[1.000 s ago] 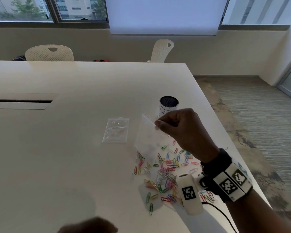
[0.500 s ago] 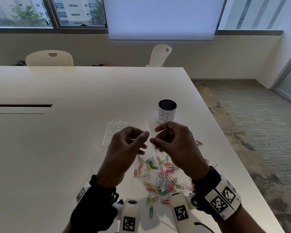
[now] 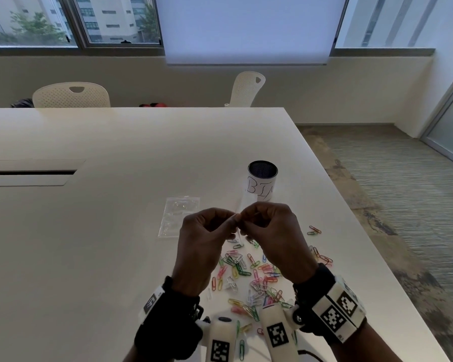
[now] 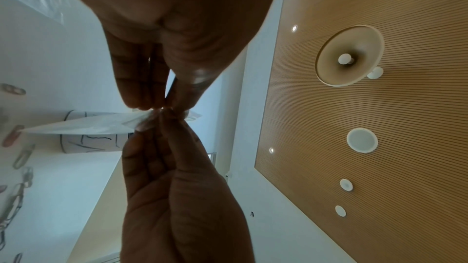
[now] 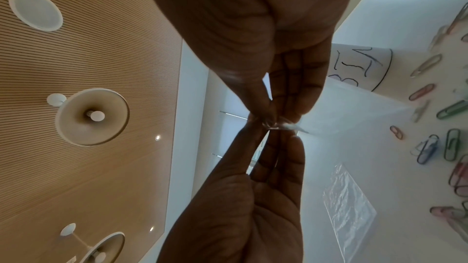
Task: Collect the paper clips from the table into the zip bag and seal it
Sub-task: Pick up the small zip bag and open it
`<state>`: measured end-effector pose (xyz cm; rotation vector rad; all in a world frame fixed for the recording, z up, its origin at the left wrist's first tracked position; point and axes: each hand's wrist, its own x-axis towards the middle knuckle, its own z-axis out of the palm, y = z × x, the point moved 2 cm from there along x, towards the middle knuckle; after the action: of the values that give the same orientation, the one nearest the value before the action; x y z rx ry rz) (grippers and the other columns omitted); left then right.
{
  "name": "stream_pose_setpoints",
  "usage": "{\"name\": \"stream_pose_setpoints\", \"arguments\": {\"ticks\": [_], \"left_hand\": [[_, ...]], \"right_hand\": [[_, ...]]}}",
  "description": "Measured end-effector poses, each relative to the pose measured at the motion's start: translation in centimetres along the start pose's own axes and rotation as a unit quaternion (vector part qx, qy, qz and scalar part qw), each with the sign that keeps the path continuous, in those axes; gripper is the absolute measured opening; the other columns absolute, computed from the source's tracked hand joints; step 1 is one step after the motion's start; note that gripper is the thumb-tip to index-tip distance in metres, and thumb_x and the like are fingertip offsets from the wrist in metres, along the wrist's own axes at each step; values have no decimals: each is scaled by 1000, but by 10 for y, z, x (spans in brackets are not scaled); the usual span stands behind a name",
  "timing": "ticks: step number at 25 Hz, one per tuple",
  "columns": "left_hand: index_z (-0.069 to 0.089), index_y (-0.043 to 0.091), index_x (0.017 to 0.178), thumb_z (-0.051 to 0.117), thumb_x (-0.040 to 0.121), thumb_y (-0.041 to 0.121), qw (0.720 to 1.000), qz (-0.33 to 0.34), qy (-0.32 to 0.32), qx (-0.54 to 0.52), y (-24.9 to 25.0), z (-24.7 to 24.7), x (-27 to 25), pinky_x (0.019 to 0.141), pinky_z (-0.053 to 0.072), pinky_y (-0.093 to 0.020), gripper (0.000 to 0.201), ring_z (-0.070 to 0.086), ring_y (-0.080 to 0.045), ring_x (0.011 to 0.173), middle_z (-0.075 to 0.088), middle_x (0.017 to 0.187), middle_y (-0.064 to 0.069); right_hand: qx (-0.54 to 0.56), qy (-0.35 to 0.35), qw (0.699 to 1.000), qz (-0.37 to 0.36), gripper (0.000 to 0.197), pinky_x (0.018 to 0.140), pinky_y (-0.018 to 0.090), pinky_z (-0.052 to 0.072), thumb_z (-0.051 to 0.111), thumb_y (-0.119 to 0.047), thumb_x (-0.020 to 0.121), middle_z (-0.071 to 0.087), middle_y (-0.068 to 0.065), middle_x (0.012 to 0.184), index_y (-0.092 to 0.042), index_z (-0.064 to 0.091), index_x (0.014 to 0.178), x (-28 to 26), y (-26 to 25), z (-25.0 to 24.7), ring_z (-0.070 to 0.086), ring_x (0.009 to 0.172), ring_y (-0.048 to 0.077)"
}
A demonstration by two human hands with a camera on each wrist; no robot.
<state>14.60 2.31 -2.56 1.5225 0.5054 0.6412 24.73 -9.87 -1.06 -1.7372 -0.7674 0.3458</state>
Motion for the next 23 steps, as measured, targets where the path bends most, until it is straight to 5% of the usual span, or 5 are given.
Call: {"name": "stream_pose_setpoints", "arguments": {"ticks": [5, 15, 20, 23], "left_hand": [[81, 8, 93, 77, 89, 13, 999, -17, 25, -26, -11, 3, 12, 84, 63, -52, 8, 78, -31, 82, 80, 83, -12], [79, 16, 85, 80, 87, 15, 989, 62, 80, 105, -11, 12, 10, 69, 66, -39, 2, 77, -10, 65, 79, 72, 4], [79, 21, 102, 78, 89, 14, 968, 129, 53, 210, -3, 14, 2, 66, 59, -15, 15, 73, 2, 65, 76, 72, 12], [78, 21, 94, 77, 89, 15, 959, 155, 51, 232, 0, 16, -1, 66, 58, -14, 8, 71, 1, 72, 74, 80, 13]], "right_hand": [[30, 1, 999, 25, 8, 73, 34, 66, 79, -19, 88, 79, 5, 80, -12, 77, 91, 11, 8, -2, 78, 76, 18], [83, 72, 991, 70, 6, 67, 31, 64, 75, -4, 89, 75, 13, 73, -5, 71, 85, 10, 23, -3, 75, 68, 27], [-68, 31, 997, 11, 20, 75, 22, 62, 75, -18, 91, 71, -8, 97, -22, 67, 109, 12, 11, -6, 72, 85, 7], [-86, 51, 994, -39, 12, 72, 14, 58, 76, -18, 91, 74, -10, 89, -20, 72, 102, 14, 1, -5, 73, 80, 3]]}}
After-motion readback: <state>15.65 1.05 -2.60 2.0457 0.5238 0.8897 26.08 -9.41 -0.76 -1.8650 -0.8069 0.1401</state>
